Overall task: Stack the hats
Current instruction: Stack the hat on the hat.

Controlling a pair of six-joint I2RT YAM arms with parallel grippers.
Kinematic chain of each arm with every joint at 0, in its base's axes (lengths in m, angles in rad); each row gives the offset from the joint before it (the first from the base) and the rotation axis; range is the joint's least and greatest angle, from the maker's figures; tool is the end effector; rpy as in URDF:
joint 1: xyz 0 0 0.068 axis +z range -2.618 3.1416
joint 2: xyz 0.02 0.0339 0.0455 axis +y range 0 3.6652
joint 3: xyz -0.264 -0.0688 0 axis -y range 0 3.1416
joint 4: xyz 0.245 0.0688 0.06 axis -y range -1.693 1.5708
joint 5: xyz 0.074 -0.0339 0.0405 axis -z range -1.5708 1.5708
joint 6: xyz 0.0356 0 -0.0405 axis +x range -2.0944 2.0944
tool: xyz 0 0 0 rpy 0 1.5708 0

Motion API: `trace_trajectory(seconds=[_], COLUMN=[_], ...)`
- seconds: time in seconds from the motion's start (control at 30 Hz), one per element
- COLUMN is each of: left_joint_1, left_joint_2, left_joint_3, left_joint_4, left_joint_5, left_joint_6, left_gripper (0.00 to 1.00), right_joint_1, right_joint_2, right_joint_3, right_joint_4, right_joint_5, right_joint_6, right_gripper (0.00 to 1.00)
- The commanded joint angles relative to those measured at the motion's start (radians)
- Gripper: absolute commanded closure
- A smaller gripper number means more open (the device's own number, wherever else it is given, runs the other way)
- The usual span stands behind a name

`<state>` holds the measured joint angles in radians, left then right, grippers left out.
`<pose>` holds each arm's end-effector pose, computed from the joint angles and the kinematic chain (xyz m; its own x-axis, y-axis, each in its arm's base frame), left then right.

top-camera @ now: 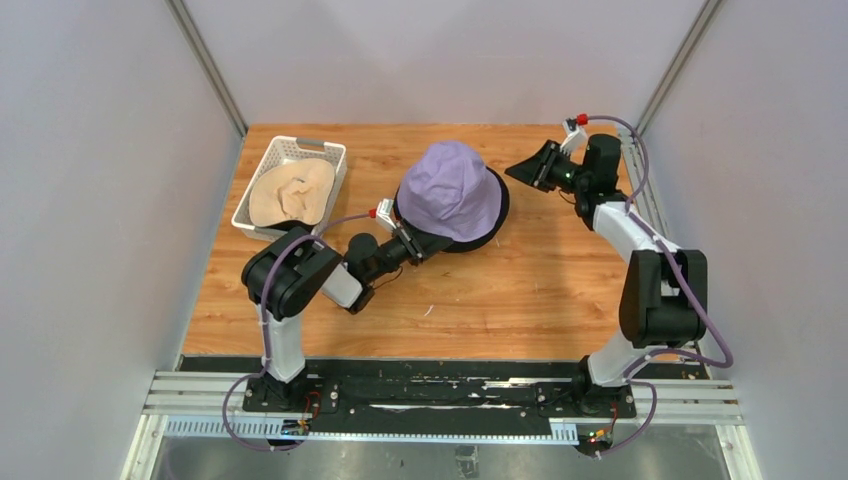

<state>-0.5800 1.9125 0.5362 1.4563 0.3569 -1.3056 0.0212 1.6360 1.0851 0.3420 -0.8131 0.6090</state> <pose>0.2623 -0.1867 0.1420 -0.7591 -0.5836 -0.2882 0.2754 0.1131 -0.9546 0.3731 0.0338 0.2794 -0.5848 0.3808 -0.7162 -0.4761 0.5537 0.6832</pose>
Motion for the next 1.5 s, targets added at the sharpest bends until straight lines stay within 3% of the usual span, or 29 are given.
trace_trajectory(seconds=[0.0,0.3,0.53,0.73,0.9,1.1,1.2,1.27,1.47], left_joint_1=[-0.047,-0.116,-0.174,-0.195,-0.195,-0.193,-0.181,-0.151,0.017], left_joint_2=[-0.011,0.003,0.032,-0.09,-0.367,-0.793,-0.957,-1.031,-1.063], left_joint_3=[0.01,0.105,0.168,0.014,-0.145,-0.154,-0.13,-0.111,-0.068], left_joint_4=[0.012,-0.052,-0.043,-0.068,-0.352,-0.834,-1.018,-1.113,-1.237], left_joint_5=[-0.045,-0.093,-0.094,-0.124,-0.223,-0.457,-0.594,-0.644,-0.566], left_joint_6=[0.032,0.074,0.068,0.1,0.222,0.393,0.447,0.472,0.498], left_gripper=[0.86,0.83,0.83,0.83,0.81,0.7,0.43,0.35,0.34], right_joint_1=[-0.013,-0.021,-0.021,-0.028,-0.035,-0.052,-0.061,-0.068,-0.069], right_joint_2=[-0.063,-0.164,-0.261,-0.31,-0.312,-0.266,-0.223,-0.191,-0.109], right_joint_3=[-0.01,-0.047,-0.081,-0.132,-0.216,-0.318,-0.372,-0.411,-0.464], right_joint_4=[-0.056,-0.114,-0.193,-0.21,-0.097,0.093,0.244,0.355,0.521], right_joint_5=[0.031,0.057,0.089,0.061,-0.024,-0.082,-0.113,-0.127,-0.136], right_joint_6=[-0.047,-0.07,-0.108,-0.078,0.017,0.146,0.251,0.324,0.407], right_gripper=[0.73,0.72,0.5,0.42,0.42,0.42,0.42,0.41,0.41])
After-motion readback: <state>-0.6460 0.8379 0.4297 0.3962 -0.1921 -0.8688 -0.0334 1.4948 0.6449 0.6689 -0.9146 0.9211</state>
